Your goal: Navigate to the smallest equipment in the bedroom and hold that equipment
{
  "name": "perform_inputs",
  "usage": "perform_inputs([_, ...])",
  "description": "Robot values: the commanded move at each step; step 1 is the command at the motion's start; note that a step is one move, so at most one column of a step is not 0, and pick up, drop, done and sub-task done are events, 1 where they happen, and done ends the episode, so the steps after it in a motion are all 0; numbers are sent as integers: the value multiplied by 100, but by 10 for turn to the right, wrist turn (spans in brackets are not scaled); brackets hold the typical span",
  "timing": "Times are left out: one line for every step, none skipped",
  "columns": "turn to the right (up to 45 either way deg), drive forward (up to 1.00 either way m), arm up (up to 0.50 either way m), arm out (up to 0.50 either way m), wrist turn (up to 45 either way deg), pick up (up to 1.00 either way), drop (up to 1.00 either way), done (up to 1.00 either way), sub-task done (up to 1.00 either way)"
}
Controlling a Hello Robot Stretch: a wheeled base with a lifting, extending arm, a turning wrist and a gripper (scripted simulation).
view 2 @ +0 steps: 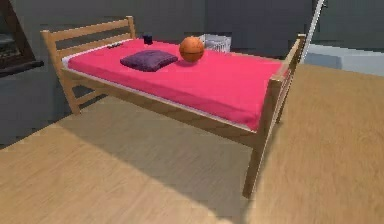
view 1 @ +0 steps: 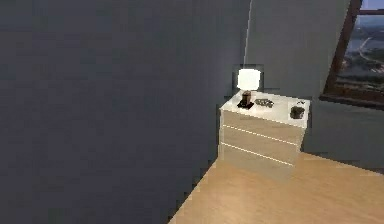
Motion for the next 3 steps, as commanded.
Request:
perform_inputs([450, 0, 0, 0, 0, 0, 0, 0, 0])
perform_inputs([450, 0, 0, 0, 0, 0, 0, 0, 0])
perform_inputs([150, 0, 0, 0, 0, 0, 0, 0, 0])
